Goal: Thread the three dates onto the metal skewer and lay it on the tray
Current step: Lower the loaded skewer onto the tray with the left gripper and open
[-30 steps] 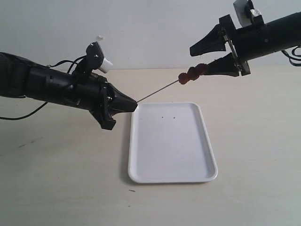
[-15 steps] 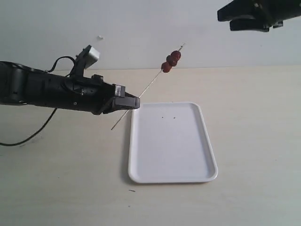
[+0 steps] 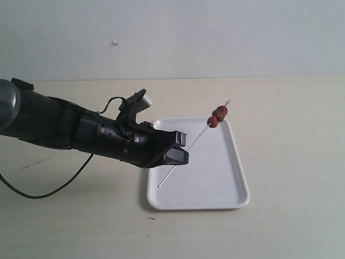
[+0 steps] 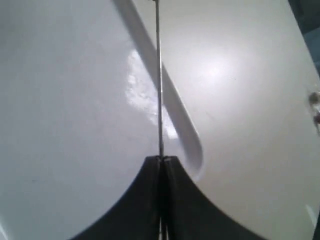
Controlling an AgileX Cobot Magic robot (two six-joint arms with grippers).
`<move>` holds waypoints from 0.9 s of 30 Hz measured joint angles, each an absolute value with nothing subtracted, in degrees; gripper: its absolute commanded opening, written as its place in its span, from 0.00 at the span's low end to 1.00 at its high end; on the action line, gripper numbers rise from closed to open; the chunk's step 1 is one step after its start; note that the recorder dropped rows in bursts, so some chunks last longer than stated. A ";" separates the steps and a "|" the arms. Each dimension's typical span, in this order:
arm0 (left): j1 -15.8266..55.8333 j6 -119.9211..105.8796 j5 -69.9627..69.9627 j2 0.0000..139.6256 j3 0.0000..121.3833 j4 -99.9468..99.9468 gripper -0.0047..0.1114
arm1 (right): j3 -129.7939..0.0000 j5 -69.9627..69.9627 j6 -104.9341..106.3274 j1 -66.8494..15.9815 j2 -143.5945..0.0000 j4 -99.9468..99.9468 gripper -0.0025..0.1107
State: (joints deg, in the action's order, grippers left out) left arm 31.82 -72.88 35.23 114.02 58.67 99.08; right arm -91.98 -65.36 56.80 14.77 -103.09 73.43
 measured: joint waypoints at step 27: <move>31.82 -72.62 28.83 116.62 58.67 99.47 0.32 | -91.98 -66.65 58.29 10.70 -102.70 73.68 0.50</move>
State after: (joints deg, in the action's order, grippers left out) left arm 31.82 -72.62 28.83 116.62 58.67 99.47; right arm -91.98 -66.65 58.29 10.70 -102.70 73.68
